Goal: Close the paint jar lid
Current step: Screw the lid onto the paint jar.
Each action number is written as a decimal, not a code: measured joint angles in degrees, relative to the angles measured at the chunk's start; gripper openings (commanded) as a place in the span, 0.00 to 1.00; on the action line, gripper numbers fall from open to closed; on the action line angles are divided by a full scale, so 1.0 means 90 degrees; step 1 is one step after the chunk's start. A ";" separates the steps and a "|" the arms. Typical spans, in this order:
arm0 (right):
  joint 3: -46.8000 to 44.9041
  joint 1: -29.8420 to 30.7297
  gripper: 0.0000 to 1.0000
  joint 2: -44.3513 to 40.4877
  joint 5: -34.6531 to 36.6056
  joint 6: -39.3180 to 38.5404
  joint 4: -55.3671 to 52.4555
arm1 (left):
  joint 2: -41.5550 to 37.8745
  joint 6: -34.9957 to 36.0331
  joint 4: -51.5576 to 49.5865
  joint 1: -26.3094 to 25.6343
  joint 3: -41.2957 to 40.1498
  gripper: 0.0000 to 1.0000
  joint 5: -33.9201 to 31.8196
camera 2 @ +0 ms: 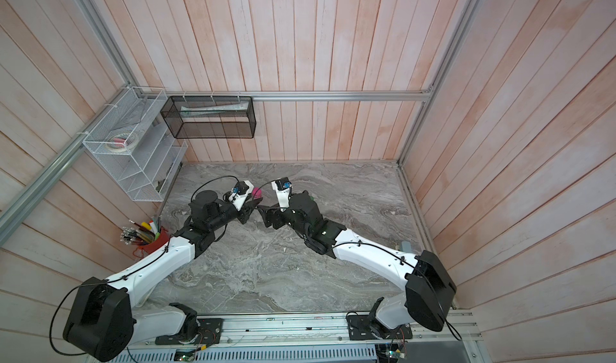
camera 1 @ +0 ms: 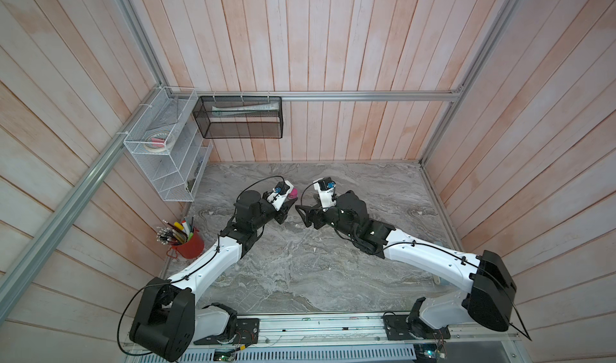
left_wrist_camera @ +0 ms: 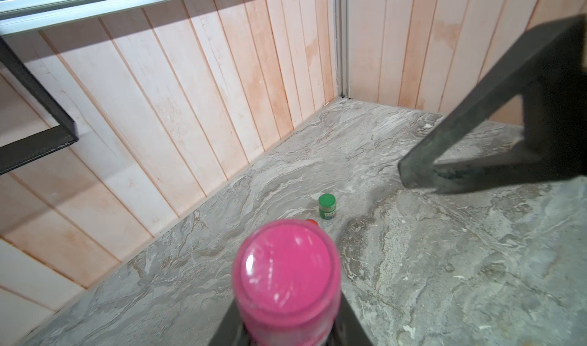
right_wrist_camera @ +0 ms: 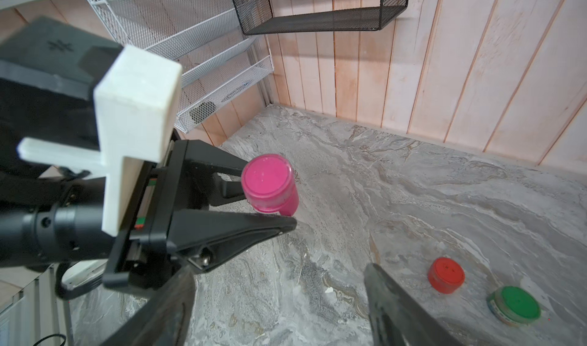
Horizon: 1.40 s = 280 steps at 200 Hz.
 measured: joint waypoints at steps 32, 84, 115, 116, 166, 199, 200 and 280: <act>-0.0469 -0.0750 0.78 -0.0656 -0.1139 -0.0469 0.0002 | 0.0032 0.0019 0.0138 0.0243 0.0000 0.32 0.0923; -0.0194 -0.1610 0.76 -0.0729 -0.3903 -0.1666 0.0010 | 0.0087 0.0209 0.0364 0.0471 -0.0002 0.33 0.3711; 0.0546 -0.1598 0.75 -0.0265 -0.5088 -0.2212 -0.0233 | 0.0240 0.0209 0.0408 0.0474 -0.0002 0.33 0.4575; 0.0561 -0.1598 0.75 -0.0253 -0.5122 -0.2222 -0.0236 | 0.0240 0.0206 0.0408 0.0474 -0.0002 0.33 0.4600; 0.0763 -0.1367 0.71 0.0151 -0.5768 -0.2594 -0.0600 | 0.0245 0.0146 0.0580 0.0474 -0.0002 0.33 0.5132; 0.0925 -0.1183 0.67 0.0413 -0.5814 -0.2715 -0.0748 | 0.0248 0.0073 0.0719 0.0474 -0.0002 0.33 0.5221; 0.0925 -0.1180 0.67 0.0415 -0.5814 -0.2715 -0.0748 | 0.0248 0.0070 0.0721 0.0474 -0.0002 0.33 0.5221; 0.1115 -0.1158 0.46 0.0508 -0.5809 -0.2739 -0.0869 | 0.0248 0.0068 0.0743 0.0474 -0.0002 0.33 0.5226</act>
